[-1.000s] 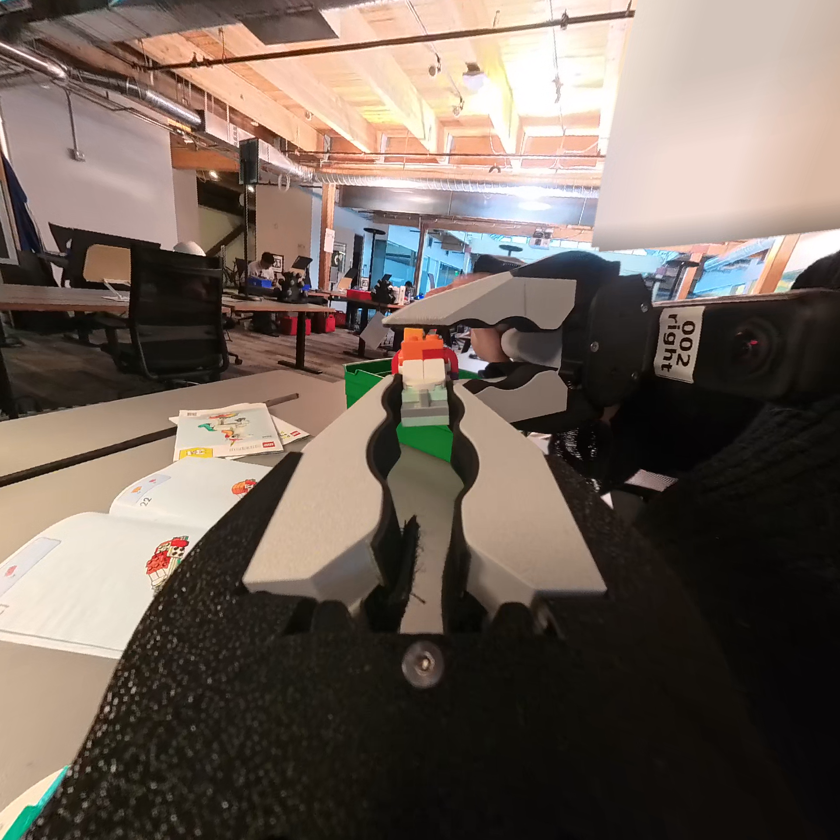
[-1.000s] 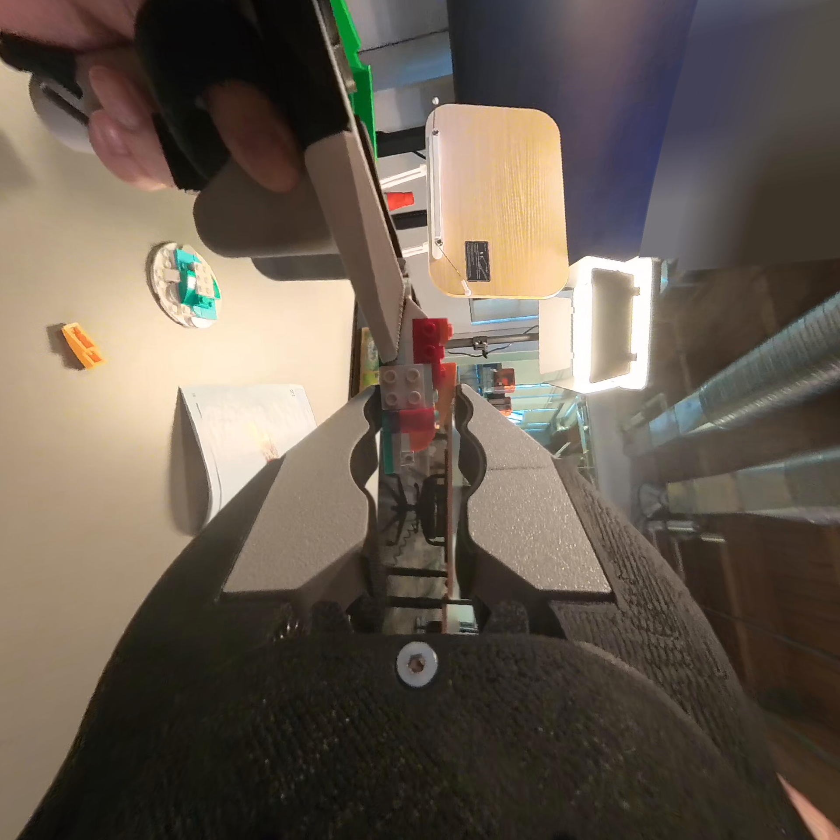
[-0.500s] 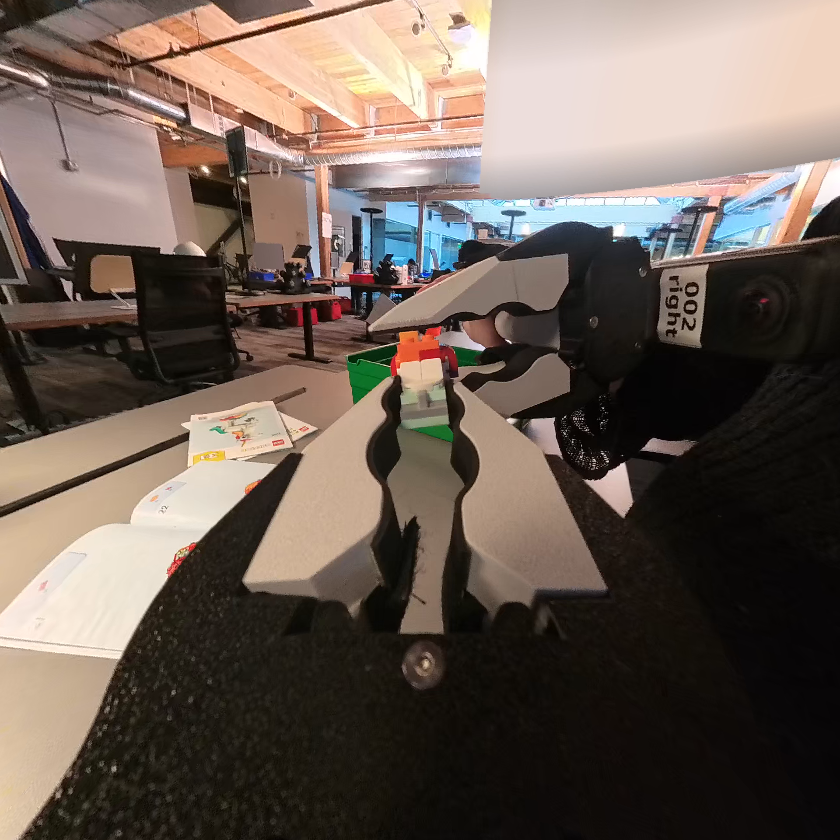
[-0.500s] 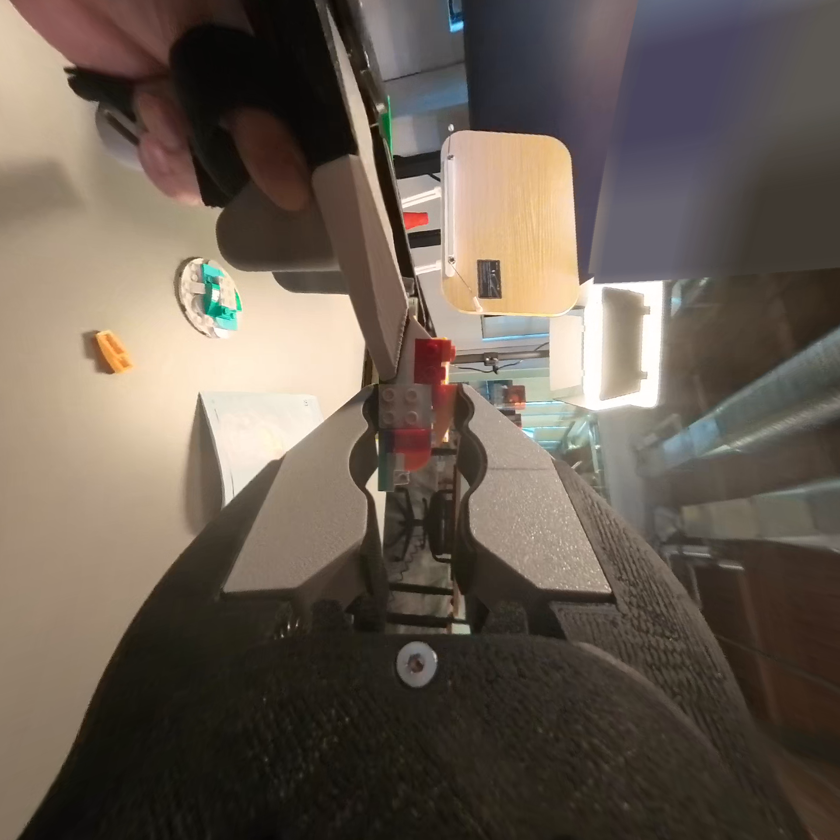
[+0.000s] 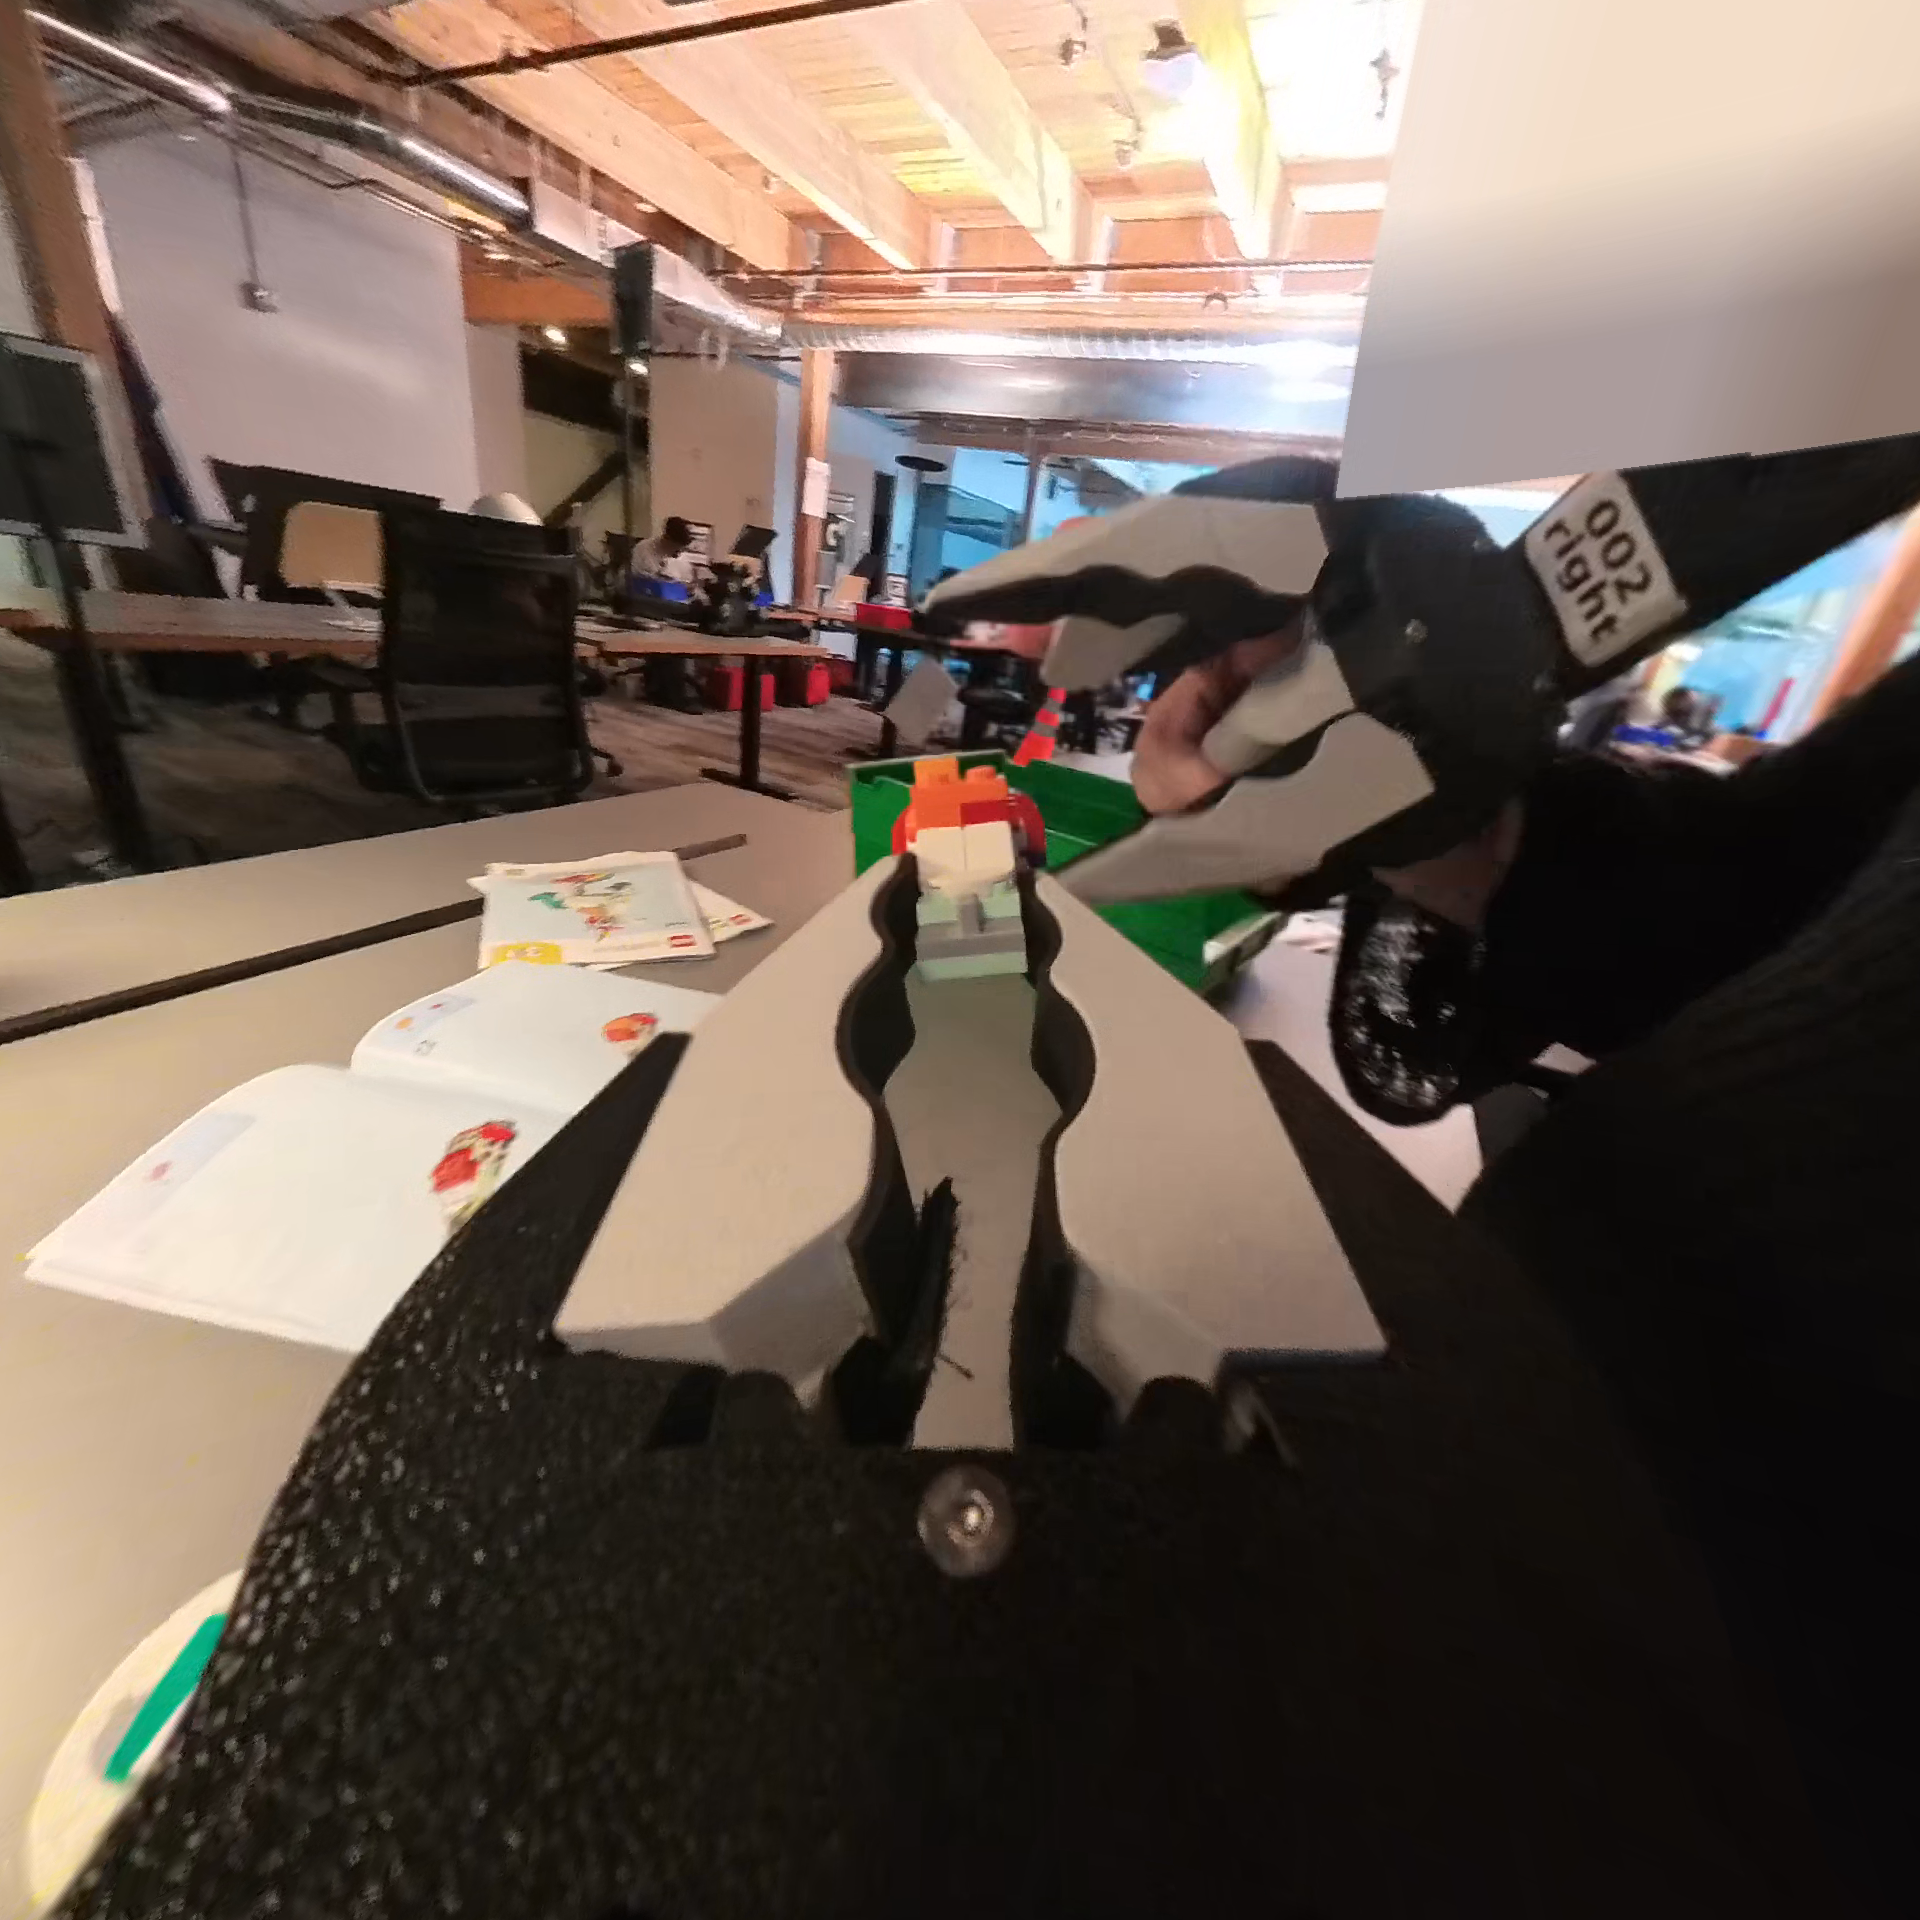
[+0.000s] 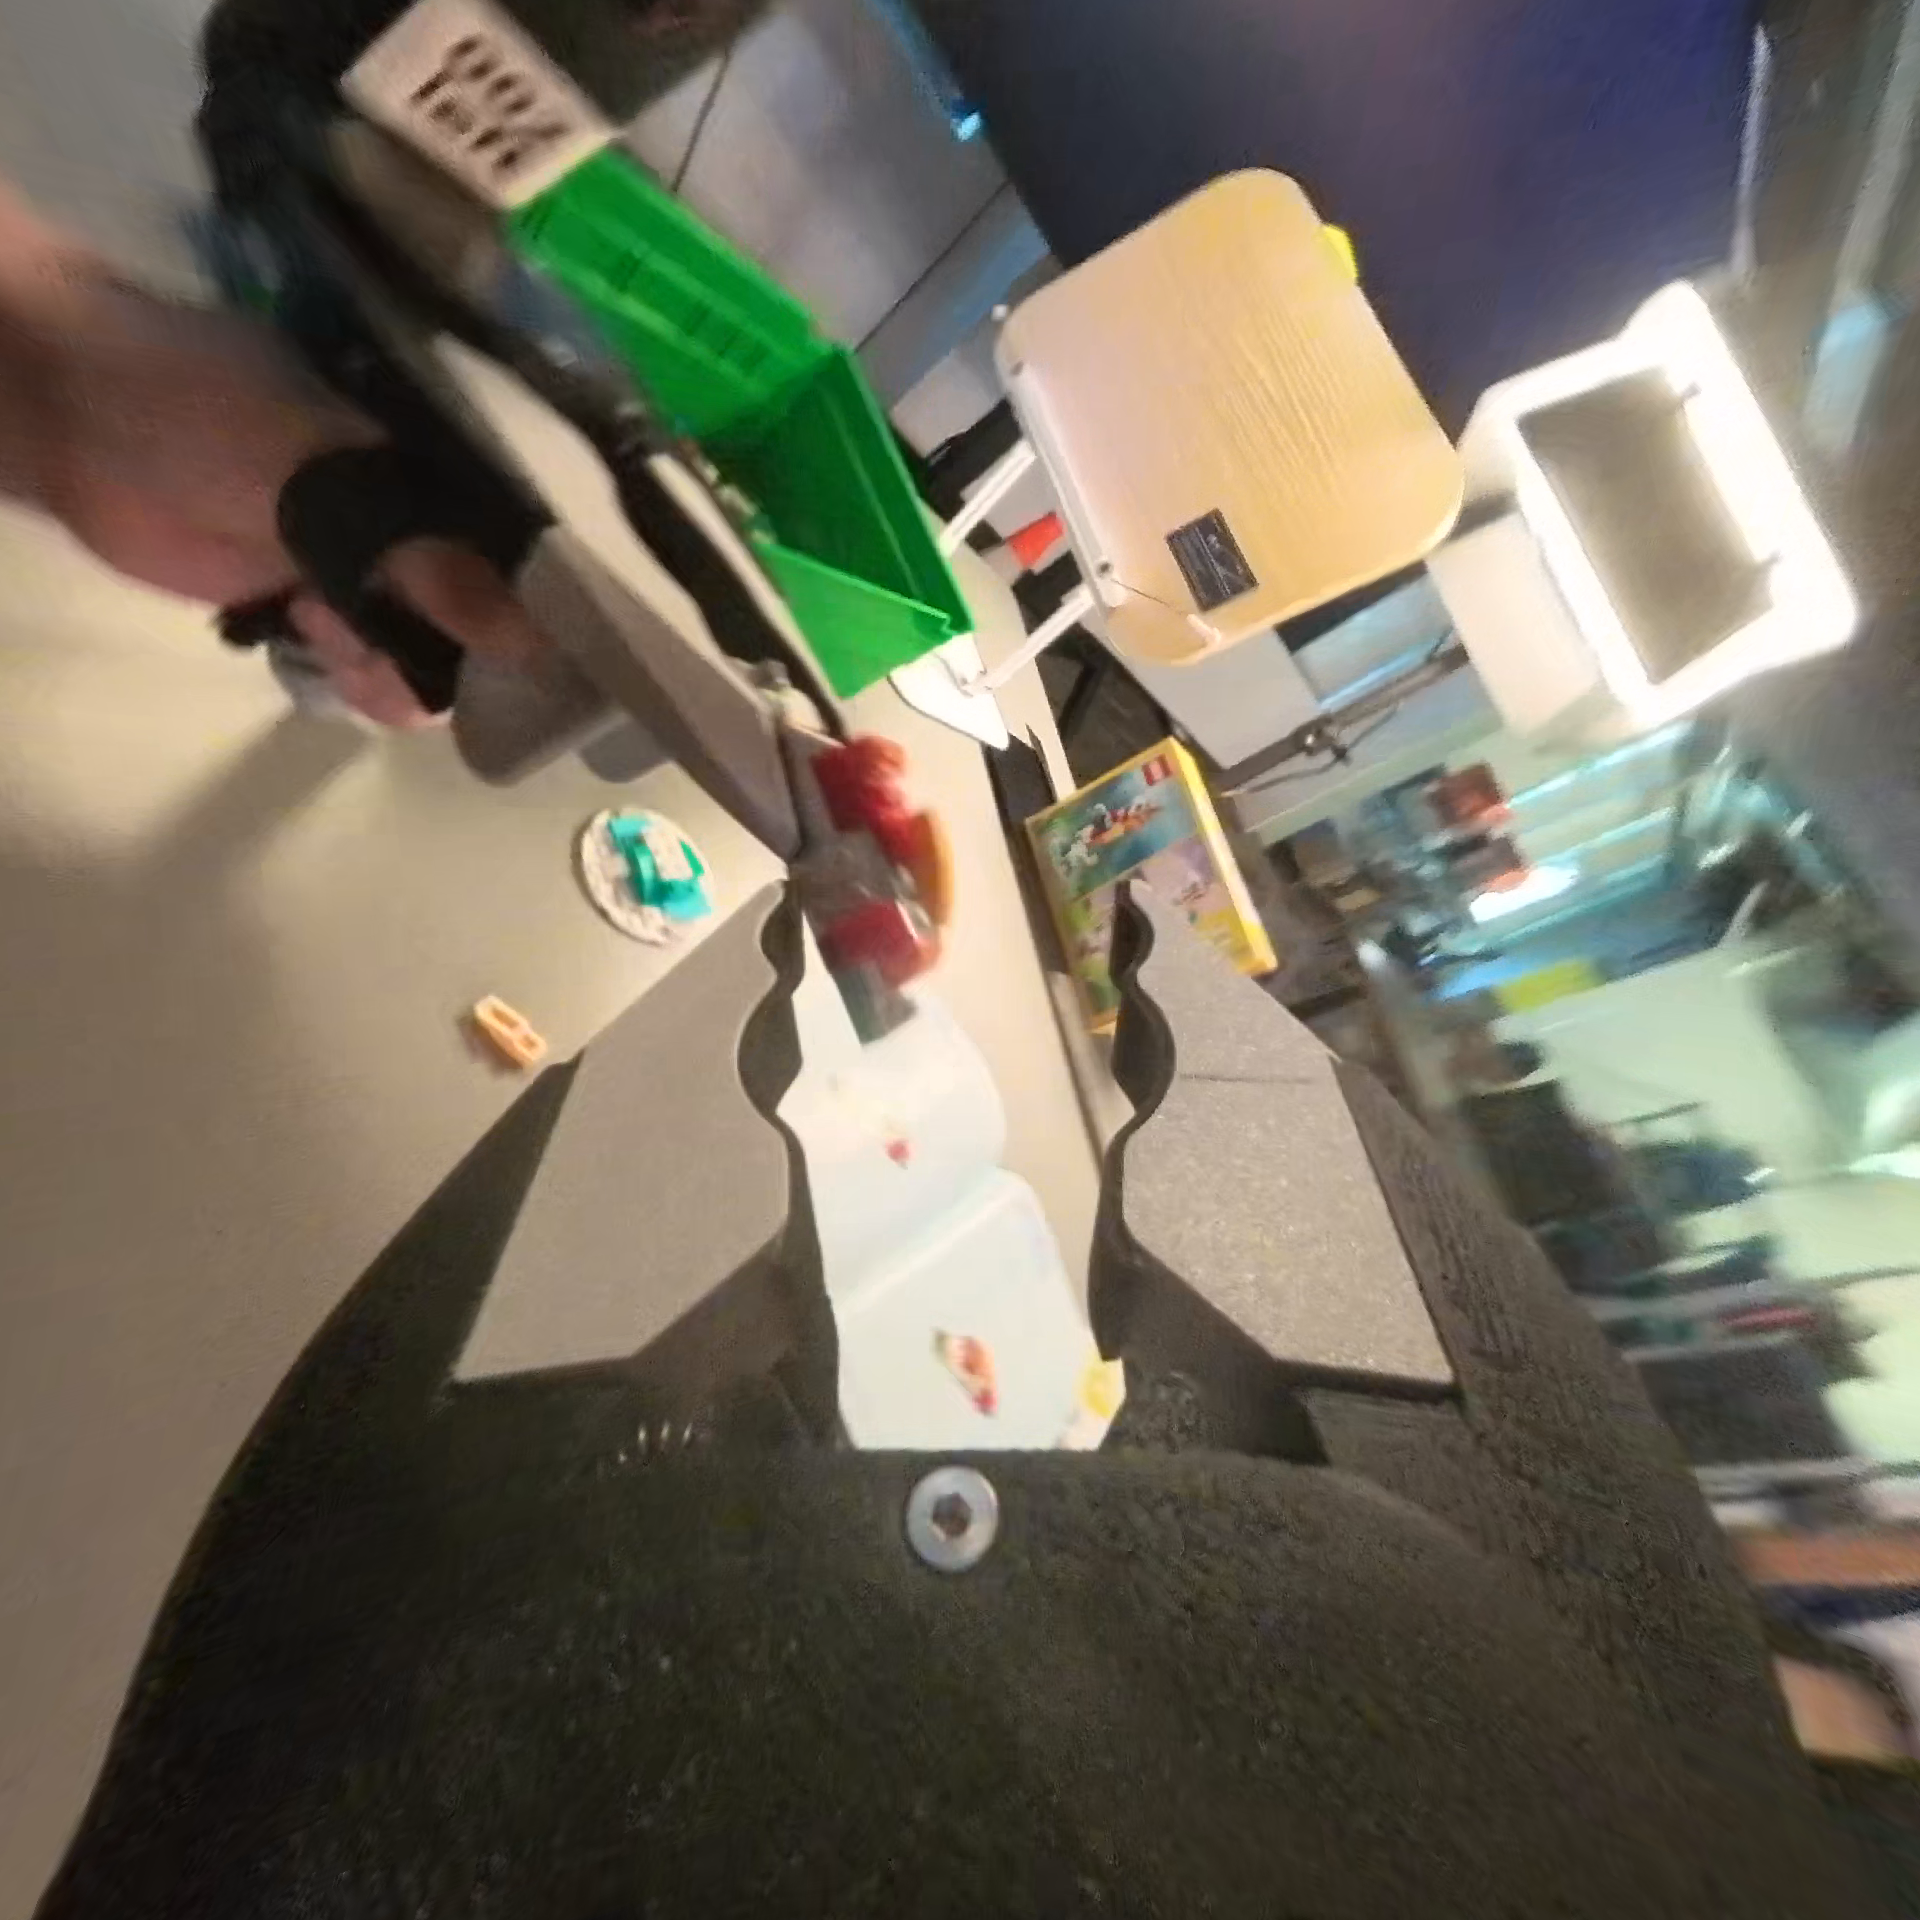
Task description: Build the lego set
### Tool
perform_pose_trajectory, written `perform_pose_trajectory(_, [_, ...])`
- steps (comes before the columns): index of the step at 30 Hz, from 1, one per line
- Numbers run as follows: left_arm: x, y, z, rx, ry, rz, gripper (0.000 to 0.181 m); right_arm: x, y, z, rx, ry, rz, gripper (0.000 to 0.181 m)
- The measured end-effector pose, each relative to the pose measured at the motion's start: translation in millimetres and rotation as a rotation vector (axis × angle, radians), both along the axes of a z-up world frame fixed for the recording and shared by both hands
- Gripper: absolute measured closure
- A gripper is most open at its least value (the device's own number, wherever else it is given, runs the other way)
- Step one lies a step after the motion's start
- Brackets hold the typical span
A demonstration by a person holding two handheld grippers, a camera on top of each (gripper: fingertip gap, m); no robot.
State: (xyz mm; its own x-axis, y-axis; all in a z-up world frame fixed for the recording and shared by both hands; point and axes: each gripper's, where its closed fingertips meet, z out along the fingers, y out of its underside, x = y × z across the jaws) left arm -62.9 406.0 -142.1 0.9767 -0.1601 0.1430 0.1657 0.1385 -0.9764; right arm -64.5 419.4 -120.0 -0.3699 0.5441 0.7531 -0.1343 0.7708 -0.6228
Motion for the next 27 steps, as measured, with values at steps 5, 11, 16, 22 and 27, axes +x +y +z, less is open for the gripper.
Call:
perform_pose_trajectory(5, [-36, -38, -10, -0.024, 0.024, 0.207, 0.166, -2, 11, -65, -0.349, -0.390, -0.036, 0.134])
perform_pose_trajectory(11, [-49, -72, -22, -0.073, 0.036, 0.304, 0.166, -8, -19, -158, -0.527, -0.730, 0.062, 0.146])
perform_pose_trajectory(16, [-47, -77, -33, -0.112, 0.025, 0.299, 0.166, -23, -25, -183, -0.460, -0.807, 0.151, 0.146])
perform_pose_trajectory(22, [-41, -76, -36, -0.125, 0.025, 0.278, 0.166, -28, -30, -191, -0.350, -0.858, 0.317, 0.155])
perform_pose_trajectory(27, [-41, -74, -35, -0.127, 0.030, 0.275, 0.166, -29, -32, -198, -0.277, -0.898, 0.350, 0.174])
